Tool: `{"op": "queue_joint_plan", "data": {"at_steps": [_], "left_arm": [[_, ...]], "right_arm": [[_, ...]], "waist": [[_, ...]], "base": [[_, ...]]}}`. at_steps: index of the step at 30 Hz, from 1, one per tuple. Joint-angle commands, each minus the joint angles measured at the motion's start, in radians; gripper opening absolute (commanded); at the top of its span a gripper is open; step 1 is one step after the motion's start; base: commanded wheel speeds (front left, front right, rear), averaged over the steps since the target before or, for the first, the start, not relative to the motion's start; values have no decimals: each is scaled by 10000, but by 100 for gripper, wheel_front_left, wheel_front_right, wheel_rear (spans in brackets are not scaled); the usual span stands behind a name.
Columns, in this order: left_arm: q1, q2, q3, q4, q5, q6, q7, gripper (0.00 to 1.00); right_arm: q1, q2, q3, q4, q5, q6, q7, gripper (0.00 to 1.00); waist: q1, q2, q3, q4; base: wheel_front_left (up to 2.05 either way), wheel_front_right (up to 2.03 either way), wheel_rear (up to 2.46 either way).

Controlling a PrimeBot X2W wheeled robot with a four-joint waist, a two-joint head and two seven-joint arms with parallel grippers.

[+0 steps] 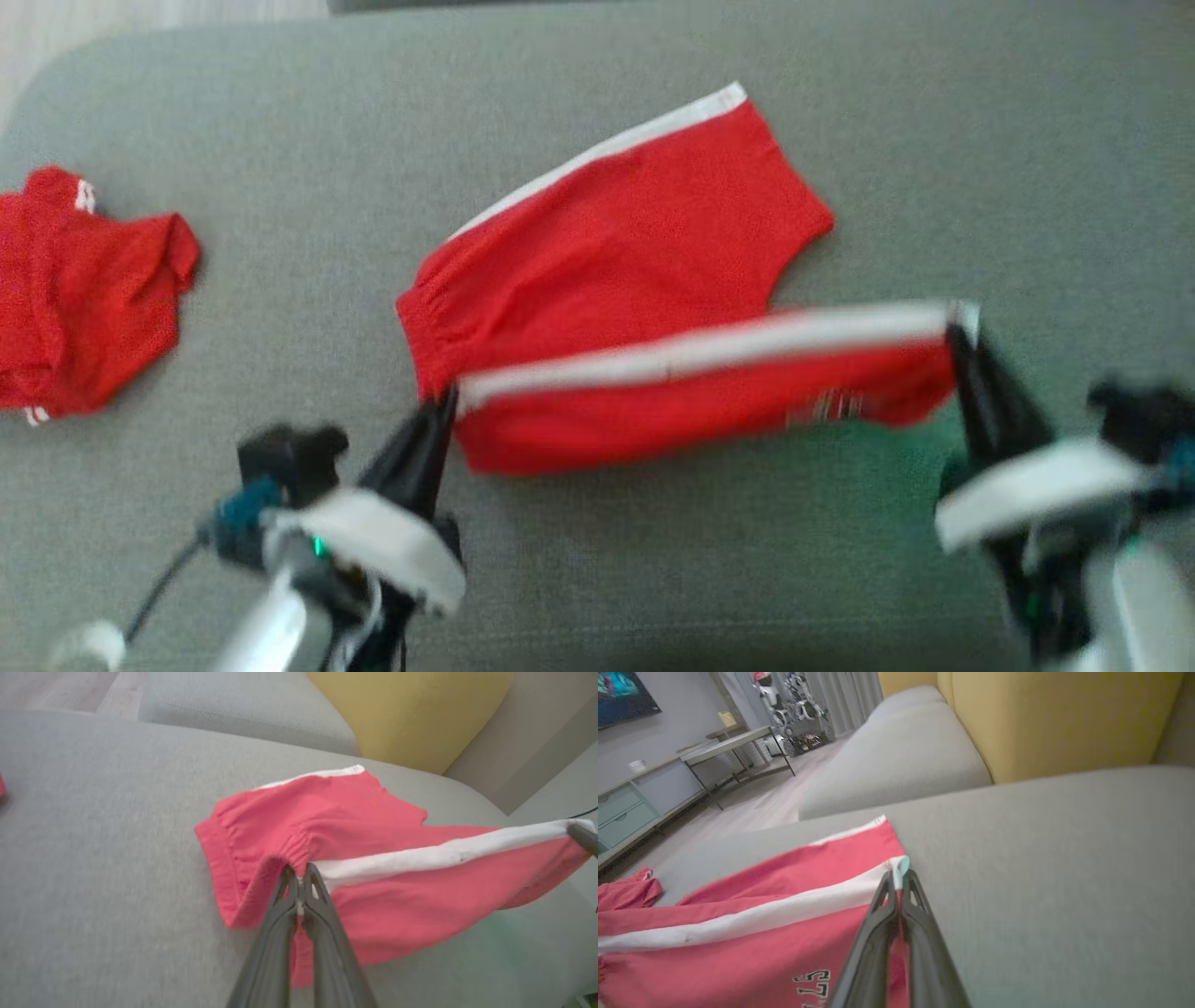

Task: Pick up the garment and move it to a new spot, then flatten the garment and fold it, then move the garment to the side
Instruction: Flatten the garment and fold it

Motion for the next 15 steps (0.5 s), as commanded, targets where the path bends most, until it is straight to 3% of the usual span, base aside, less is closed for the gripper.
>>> {"op": "queue_joint_plan", "data": {"at_steps": [1, 15], "left_arm": [[-662, 39, 423, -232, -52, -64, -50, 0], [-3877, -979, 472, 2222, -418, -884, -389, 0]], "right_arm": [[-746, -305, 235, -216, 38, -7, 12, 0], [-6773, -1950, 2098, 4525, 1375, -7, -155, 0]], "waist": [[1, -1, 437, 110], [1, -1, 2113, 1193]], "base": [[0, 0, 0], [0, 0, 0]]}}
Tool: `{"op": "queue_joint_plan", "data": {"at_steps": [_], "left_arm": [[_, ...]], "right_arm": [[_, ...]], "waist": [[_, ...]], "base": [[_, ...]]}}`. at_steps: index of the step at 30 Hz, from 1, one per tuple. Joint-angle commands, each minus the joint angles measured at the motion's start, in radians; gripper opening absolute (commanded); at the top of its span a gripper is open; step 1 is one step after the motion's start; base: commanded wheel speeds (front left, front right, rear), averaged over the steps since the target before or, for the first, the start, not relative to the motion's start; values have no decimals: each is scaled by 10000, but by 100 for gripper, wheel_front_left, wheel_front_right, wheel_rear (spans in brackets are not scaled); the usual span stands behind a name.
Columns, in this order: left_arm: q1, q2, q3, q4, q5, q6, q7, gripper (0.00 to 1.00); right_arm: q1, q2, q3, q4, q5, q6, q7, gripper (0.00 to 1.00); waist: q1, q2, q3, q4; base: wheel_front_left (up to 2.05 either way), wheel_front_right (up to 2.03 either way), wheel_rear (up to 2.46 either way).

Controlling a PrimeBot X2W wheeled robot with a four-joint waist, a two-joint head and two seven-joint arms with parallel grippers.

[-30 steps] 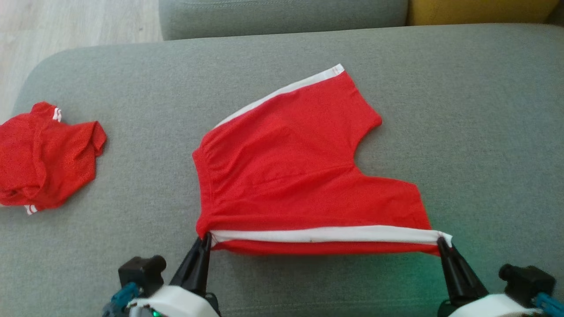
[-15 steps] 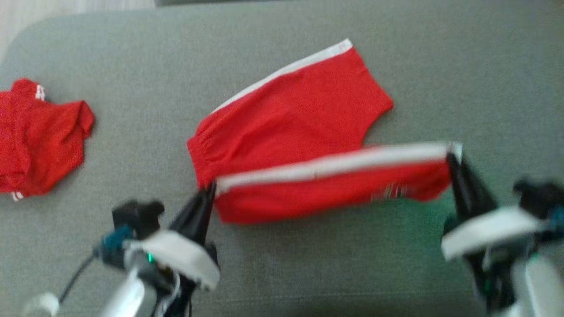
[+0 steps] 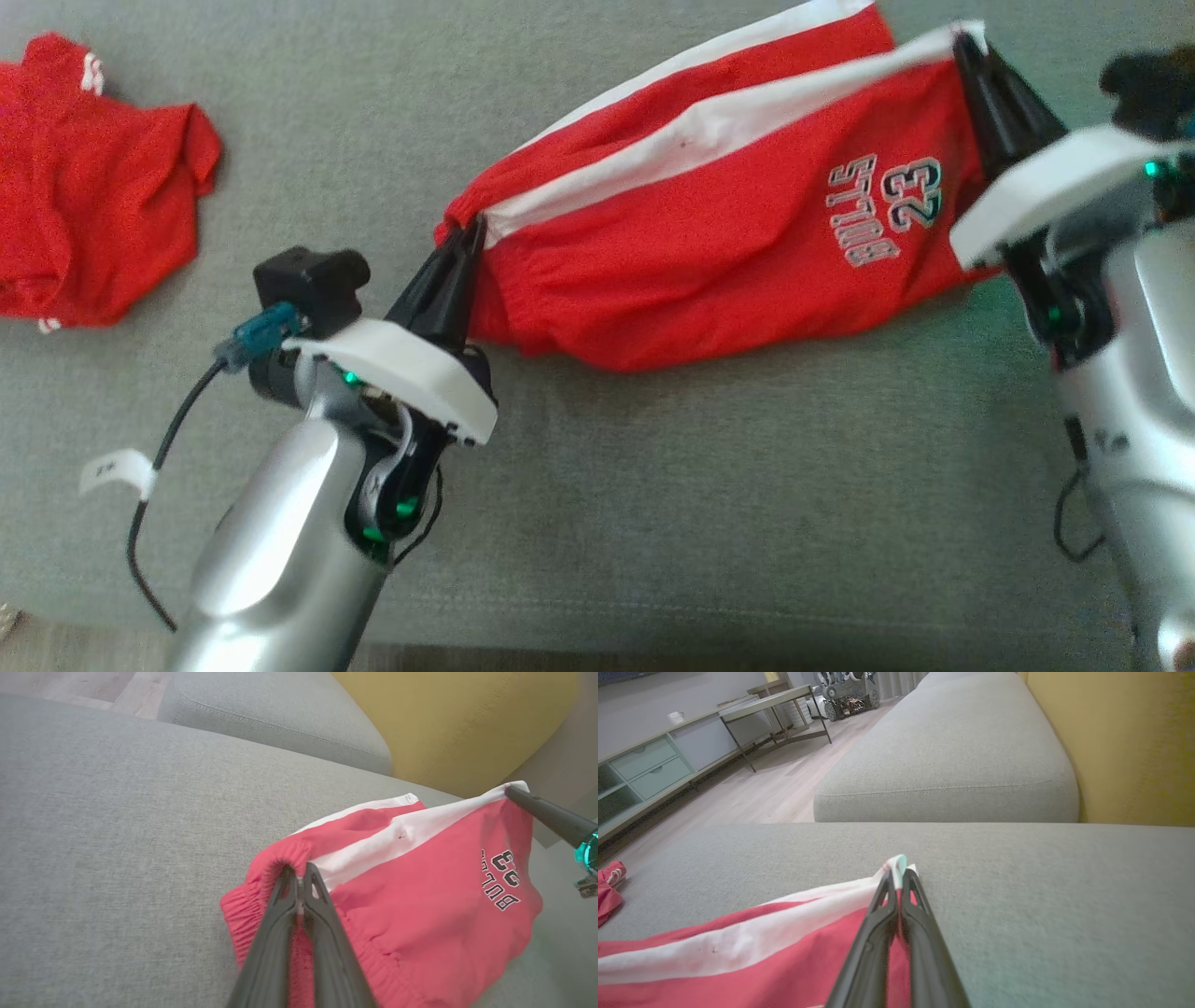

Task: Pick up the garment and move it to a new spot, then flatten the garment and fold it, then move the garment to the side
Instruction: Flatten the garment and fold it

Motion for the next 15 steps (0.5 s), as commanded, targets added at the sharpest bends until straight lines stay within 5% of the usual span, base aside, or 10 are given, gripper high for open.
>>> {"op": "queue_joint_plan", "data": {"at_steps": [1, 15], "left_arm": [[-534, 33, 403, -28, -110, -120, -186, 0], [-1540, -463, 300, 1945, -83, -453, -1106, 0]], "right_arm": [[-641, -135, 490, 225, 184, -7, -265, 0], [-2755, -478, 2238, 3374, 1227, -7, -2019, 0]], "waist": [[-2, 0, 330, 351], [-2, 0, 584, 622]], "base": [[0, 0, 0], [0, 0, 0]]}}
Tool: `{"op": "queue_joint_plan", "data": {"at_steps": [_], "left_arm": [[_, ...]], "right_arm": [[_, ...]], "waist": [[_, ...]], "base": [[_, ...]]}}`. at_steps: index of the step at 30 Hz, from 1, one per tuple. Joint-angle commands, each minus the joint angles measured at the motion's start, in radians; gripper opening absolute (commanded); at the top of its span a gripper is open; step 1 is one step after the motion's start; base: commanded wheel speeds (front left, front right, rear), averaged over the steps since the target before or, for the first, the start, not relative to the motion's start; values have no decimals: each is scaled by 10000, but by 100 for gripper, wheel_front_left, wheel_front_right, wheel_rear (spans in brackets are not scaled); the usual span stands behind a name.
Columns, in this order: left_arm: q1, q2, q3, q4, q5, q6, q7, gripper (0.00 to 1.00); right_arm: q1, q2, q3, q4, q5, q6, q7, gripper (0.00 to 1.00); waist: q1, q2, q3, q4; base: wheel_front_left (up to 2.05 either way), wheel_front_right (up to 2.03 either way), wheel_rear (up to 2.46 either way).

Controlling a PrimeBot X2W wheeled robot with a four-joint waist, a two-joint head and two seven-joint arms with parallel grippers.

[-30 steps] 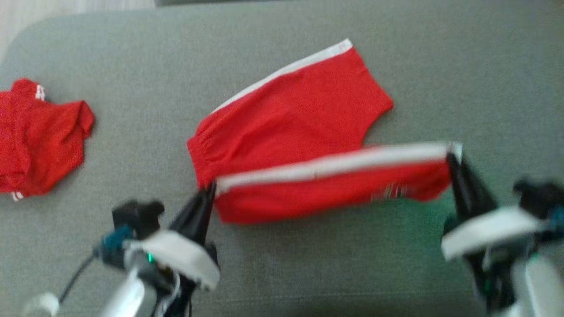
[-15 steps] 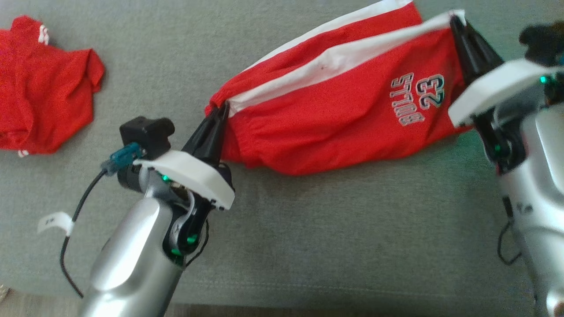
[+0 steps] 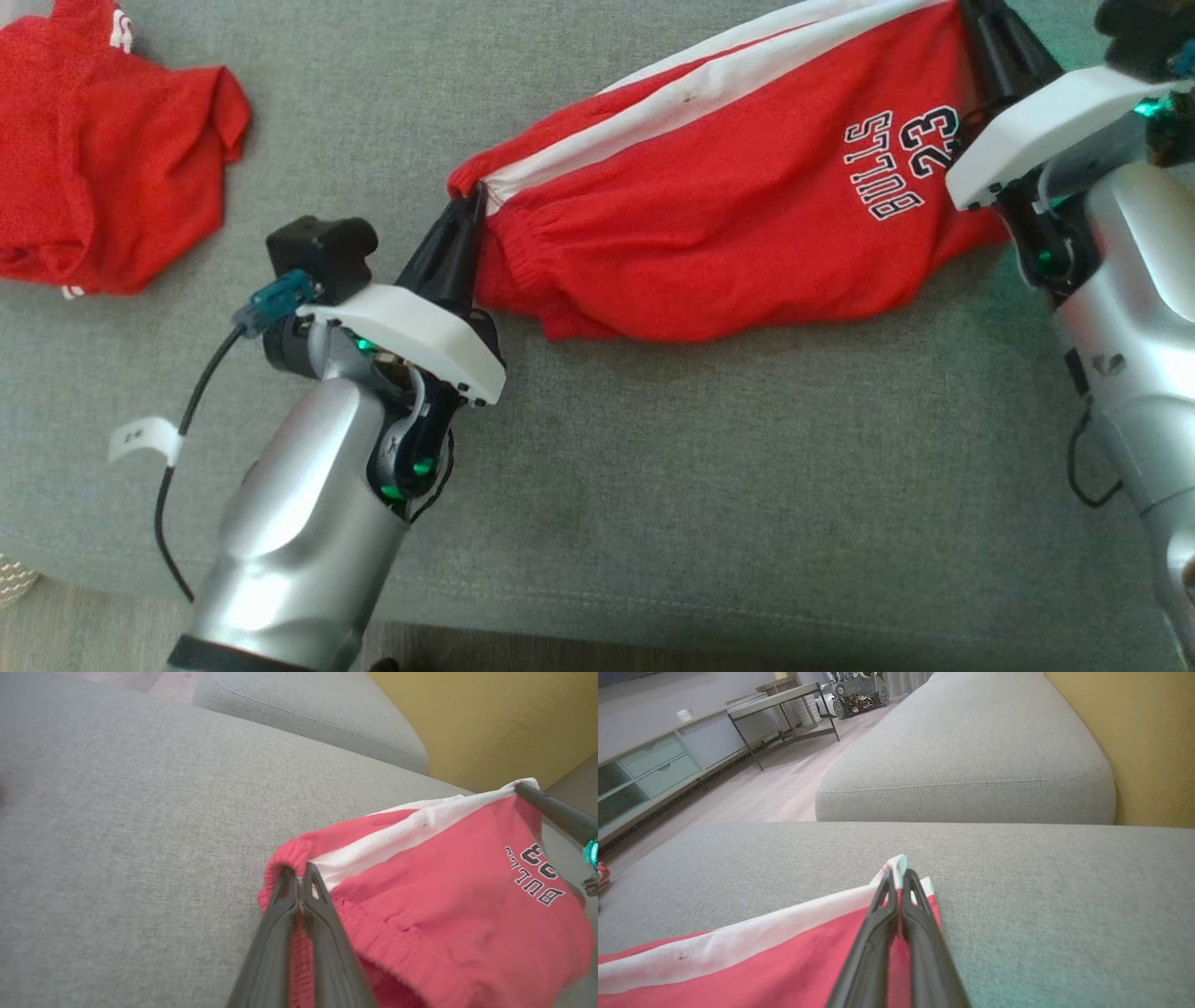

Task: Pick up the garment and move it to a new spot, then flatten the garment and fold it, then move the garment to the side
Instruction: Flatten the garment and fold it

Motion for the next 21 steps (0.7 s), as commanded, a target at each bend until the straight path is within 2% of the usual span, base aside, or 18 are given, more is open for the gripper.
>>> {"op": "queue_joint_plan", "data": {"at_steps": [1, 2, 3, 7, 13, 16, 21], "left_arm": [[-294, 121, 333, -165, -40, -38, -117, 0], [-325, 90, 333, -53, -69, -61, -170, 27], [-346, 64, 322, 53, -86, -82, -220, 98], [-353, 5, 307, 386, -86, -87, -499, 100], [191, -4, 539, 225, 98, 318, -1144, 100], [476, 117, 737, -269, 513, 703, -1314, 100], [947, 369, 1067, -1520, 1644, 1290, -1377, 100]], "right_arm": [[-219, -16, 197, -168, 162, -7, -233, 25], [-275, -24, 319, -45, 257, -7, -368, 59], [-321, -40, 431, 83, 332, -7, -507, 100], [-403, -126, 834, 458, 490, -7, -1085, 100], [-135, -238, 830, 409, -164, -7, -1954, 100], [294, -202, 386, -135, -954, -7, -2062, 100], [1770, 149, -976, -2120, -2433, -7, -2077, 100]], "waist": [[-1, 0, 3, -18], [-1, 0, 5, -31], [-1, 0, -1, -41], [-1, 0, -89, -88], [-1, 0, -552, -329], [-1, 0, -782, -470], [-1, 0, -1123, -685]], "base": [[0, 0, 0], [0, 0, 0], [0, 0, 0], [0, 0, 0], [0, 0, 0], [0, 0, 0], [0, 0, 0]]}}
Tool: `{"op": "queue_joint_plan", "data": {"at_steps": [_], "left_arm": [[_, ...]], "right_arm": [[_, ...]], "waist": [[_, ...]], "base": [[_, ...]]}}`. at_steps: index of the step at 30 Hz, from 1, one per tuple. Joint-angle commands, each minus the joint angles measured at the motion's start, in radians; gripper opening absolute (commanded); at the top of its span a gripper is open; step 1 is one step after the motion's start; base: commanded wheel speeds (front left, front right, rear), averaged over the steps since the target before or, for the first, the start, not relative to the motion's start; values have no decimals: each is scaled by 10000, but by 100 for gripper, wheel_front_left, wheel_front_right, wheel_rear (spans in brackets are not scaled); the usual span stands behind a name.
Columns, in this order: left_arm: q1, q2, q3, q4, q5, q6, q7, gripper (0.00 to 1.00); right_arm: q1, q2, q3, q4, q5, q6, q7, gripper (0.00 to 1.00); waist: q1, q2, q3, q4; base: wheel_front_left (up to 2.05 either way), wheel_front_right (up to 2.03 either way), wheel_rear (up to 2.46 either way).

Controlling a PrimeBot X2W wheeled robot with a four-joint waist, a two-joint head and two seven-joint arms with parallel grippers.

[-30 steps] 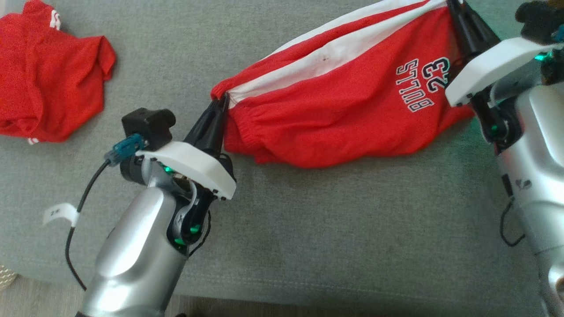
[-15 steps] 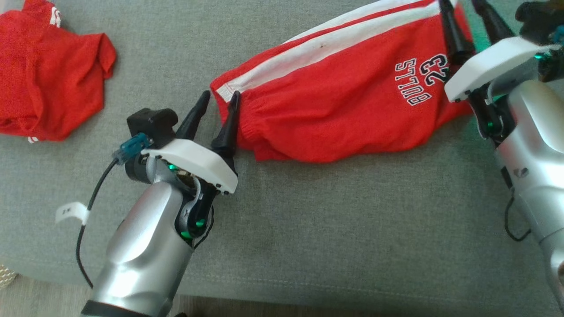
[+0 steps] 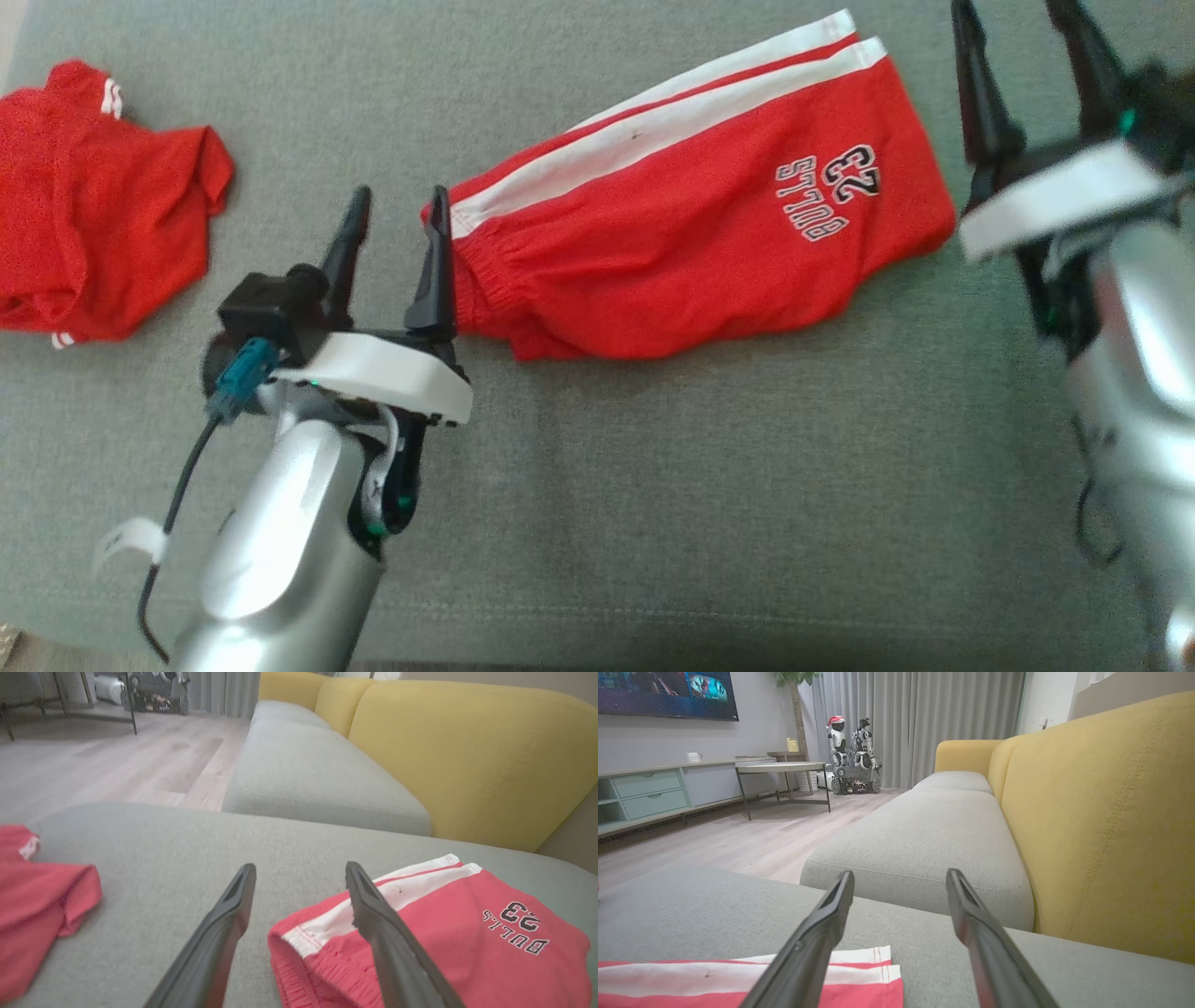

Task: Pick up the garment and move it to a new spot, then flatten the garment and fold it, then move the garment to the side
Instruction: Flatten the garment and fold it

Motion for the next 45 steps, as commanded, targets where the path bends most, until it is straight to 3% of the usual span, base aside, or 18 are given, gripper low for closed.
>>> {"op": "queue_joint_plan", "data": {"at_steps": [1, 6, 12, 29, 37, 45], "left_arm": [[-44, 284, 429, -603, 340, 115, -116, 100], [567, 380, 622, -1245, 1142, 397, -119, 100], [1323, 420, 849, -1223, 1344, 445, -120, 100], [1313, 267, 909, -765, 1529, 154, -121, 100], [877, 200, 848, -631, 1707, 79, -122, 100], [160, -17, 771, -661, 1906, -78, -122, 100]], "right_arm": [[597, 280, -155, -657, -287, -7, -101, 100], [2388, 1083, -1176, -2088, -1117, -7, -103, 100], [3799, 1783, -1842, -2898, -1616, -7, -55, 100], [4232, 2003, -2123, -3380, -1937, -7, 356, 100], [3660, 1744, -2112, -3022, -2072, -7, 757, 100], [2208, 1359, -1864, -954, -1983, -7, 1196, 100]], "waist": [[0, 0, -166, -115], [0, 0, -512, -349], [0, 0, -776, -548], [0, 0, -763, -516], [0, 0, -366, -260], [0, 0, 252, 330]], "base": [[0, 0, 0], [0, 0, 0], [0, 0, 0], [0, 0, 0], [0, 0, 0], [0, 0, 0]]}}
